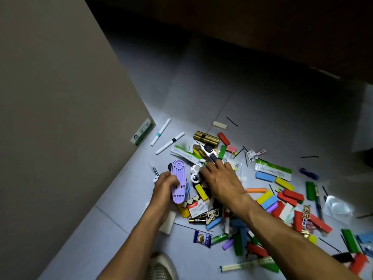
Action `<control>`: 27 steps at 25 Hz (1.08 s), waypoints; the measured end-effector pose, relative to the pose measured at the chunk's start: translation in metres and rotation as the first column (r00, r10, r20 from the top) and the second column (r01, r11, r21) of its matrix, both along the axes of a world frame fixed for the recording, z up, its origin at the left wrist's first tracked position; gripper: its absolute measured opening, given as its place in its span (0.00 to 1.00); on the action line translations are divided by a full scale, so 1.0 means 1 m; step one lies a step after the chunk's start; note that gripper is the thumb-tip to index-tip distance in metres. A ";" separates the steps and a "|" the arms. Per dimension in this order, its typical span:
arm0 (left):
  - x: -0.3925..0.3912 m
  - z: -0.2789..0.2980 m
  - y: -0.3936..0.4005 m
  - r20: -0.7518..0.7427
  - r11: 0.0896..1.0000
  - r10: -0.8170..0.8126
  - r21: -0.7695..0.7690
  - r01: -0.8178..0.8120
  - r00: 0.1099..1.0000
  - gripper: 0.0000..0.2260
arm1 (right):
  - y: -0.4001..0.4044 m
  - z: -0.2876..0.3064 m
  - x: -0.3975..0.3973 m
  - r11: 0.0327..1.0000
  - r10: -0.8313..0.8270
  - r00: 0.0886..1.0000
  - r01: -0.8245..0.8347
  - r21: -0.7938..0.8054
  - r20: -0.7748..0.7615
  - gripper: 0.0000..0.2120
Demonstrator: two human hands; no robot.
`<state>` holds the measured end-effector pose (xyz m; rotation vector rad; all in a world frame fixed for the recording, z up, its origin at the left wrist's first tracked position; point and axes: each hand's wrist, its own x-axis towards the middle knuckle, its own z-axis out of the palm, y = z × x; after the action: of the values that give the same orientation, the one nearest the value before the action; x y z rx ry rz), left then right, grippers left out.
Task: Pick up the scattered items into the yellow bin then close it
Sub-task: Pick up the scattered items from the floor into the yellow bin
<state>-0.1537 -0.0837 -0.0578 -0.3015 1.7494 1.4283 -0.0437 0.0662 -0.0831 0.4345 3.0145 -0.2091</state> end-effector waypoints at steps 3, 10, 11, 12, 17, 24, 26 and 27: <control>0.004 0.001 -0.005 0.053 0.992 0.083 0.093 -0.088 0.995 0.13 | 0.009 0.000 0.004 0.968 -0.174 0.983 0.182 -0.175 0.060 0.15; 0.018 0.011 -0.003 0.054 0.986 0.131 0.094 -0.135 0.990 0.22 | -0.019 0.004 -0.001 0.851 -0.389 0.893 0.442 -0.283 0.227 0.21; 0.020 0.013 -0.004 0.054 0.986 0.134 0.097 -0.139 0.989 0.19 | -0.020 0.005 0.000 0.835 -0.411 0.881 0.467 -0.291 0.233 0.19; 0.022 0.015 -0.005 0.055 0.985 0.138 0.102 -0.143 0.989 0.18 | -0.020 0.006 0.002 0.816 -0.424 0.875 0.480 -0.322 0.232 0.15; 0.026 0.022 -0.004 0.055 0.977 0.176 0.108 -0.181 0.983 0.15 | -0.007 0.028 0.024 0.061 -0.699 0.656 0.451 -0.890 0.285 0.08; 0.061 0.075 0.015 0.100 0.956 0.096 0.267 -0.120 0.990 0.16 | 0.006 0.088 0.082 -0.612 -0.649 0.564 0.012 -0.790 0.511 0.14; 0.091 0.100 0.035 0.128 0.929 -0.011 0.368 -0.037 0.992 0.16 | 0.008 0.118 0.120 -0.628 -0.685 0.527 -0.075 -0.775 0.504 0.15; 0.110 0.114 0.048 0.138 0.913 -0.073 0.407 0.010 0.988 0.16 | 0.010 0.137 0.143 -0.611 -0.712 0.507 -0.107 -0.784 0.486 0.16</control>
<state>-0.0434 -0.0360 0.0565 -0.1420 1.2908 1.6502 0.0992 0.0765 0.0535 1.4542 0.8714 -3.0102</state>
